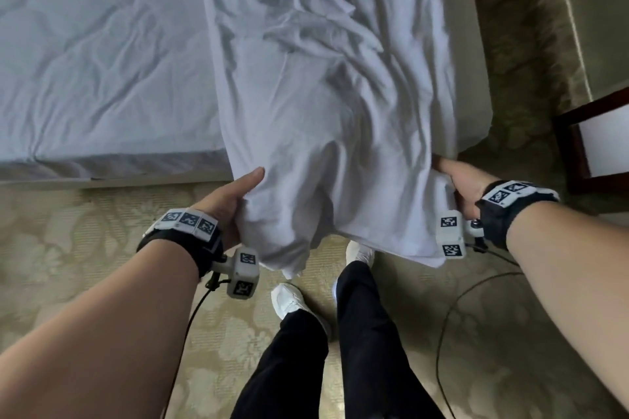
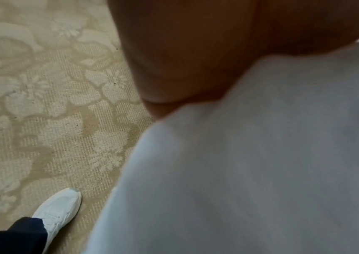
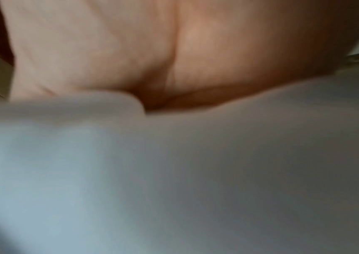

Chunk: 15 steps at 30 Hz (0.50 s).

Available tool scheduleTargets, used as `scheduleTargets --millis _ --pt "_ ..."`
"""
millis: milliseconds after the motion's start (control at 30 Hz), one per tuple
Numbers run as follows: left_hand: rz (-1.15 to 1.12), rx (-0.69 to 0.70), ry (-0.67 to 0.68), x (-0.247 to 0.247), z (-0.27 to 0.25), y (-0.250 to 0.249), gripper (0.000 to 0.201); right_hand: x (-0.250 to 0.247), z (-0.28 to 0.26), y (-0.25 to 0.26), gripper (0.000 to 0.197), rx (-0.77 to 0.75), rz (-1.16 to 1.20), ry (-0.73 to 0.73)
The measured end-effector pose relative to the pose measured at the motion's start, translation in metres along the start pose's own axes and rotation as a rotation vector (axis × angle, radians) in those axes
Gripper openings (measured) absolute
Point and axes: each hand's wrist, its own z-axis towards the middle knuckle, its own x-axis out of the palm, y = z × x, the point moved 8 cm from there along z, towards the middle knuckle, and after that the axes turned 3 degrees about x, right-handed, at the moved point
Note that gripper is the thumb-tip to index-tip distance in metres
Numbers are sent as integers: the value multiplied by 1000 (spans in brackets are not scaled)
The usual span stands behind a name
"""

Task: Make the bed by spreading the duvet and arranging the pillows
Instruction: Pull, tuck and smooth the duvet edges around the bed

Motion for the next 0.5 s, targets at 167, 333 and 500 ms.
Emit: scheduleTargets --millis 167,333,500 --pt "95 95 -6 16 -4 7 60 -6 -12 -28 31 28 -37 -40" --pt "83 192 -221 -7 -11 17 62 -35 -16 -48 45 -35 124 -219" --pt "408 151 -482 -71 -24 38 35 -81 -14 -57 57 -116 57 -429"
